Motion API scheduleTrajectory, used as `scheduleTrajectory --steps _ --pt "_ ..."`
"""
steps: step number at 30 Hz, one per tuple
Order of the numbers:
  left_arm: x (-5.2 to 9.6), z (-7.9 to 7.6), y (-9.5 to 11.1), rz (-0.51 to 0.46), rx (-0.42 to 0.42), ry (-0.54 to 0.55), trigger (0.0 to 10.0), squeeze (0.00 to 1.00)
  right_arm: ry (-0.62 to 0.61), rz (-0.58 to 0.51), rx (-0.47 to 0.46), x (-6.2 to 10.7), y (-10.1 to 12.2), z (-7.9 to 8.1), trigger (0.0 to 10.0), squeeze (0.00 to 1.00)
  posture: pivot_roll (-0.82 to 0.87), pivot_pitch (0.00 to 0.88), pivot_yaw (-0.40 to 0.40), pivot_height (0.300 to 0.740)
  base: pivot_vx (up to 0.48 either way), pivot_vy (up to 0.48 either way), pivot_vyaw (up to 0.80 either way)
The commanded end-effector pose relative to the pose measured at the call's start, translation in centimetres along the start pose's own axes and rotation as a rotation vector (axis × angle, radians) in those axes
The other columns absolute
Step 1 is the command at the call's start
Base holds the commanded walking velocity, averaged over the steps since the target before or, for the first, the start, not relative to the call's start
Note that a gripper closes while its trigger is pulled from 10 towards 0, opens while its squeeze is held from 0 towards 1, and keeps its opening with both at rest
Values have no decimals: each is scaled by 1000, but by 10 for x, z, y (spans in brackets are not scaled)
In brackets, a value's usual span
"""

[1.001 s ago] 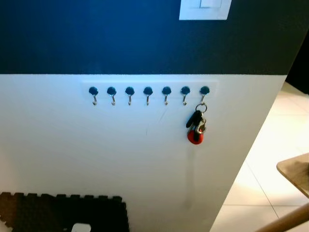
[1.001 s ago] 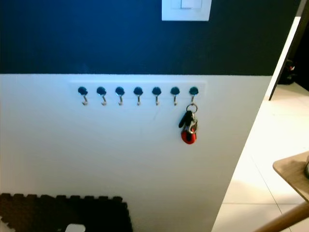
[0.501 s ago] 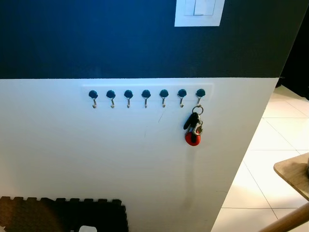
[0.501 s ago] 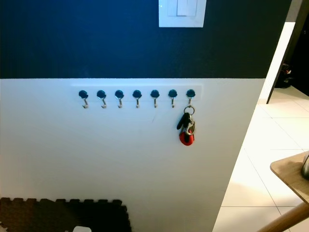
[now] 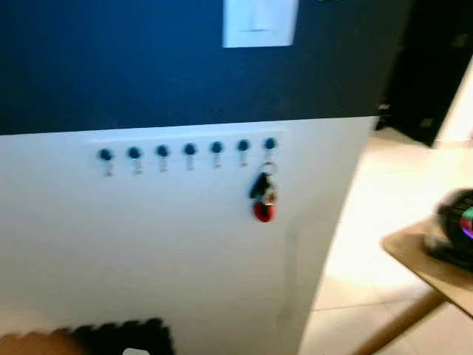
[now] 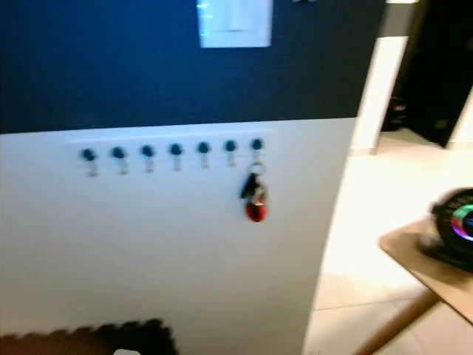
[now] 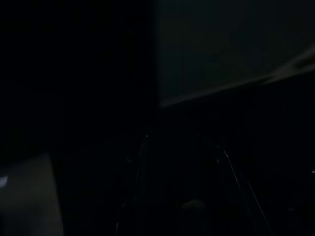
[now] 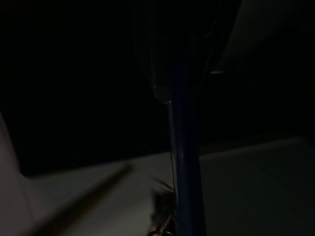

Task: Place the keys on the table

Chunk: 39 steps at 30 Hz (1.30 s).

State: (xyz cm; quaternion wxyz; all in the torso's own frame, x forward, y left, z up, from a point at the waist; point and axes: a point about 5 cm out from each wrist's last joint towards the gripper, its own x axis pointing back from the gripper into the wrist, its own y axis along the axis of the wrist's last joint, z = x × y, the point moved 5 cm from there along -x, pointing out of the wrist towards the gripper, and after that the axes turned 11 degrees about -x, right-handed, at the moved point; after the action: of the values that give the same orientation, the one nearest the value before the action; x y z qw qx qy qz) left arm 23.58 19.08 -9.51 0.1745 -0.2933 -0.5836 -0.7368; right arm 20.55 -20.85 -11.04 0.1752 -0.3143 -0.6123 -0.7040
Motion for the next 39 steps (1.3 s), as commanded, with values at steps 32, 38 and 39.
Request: scheduleTrajectory --steps 32,38,39 --pt "1 -4 -3 8 -29 -18 10000 0 11 14 23 1 -4 3 10000 0 13 50 25 740 0 0 -800" --pt "1 -4 -3 7 -32 -19 10000 0 14 17 28 0 -4 3 10000 0 14 49 24 740 0 0 -800" --pt "1 -4 -3 7 -32 -18 10000 0 15 17 29 0 -4 3 10000 0 14 49 24 740 0 0 -800"
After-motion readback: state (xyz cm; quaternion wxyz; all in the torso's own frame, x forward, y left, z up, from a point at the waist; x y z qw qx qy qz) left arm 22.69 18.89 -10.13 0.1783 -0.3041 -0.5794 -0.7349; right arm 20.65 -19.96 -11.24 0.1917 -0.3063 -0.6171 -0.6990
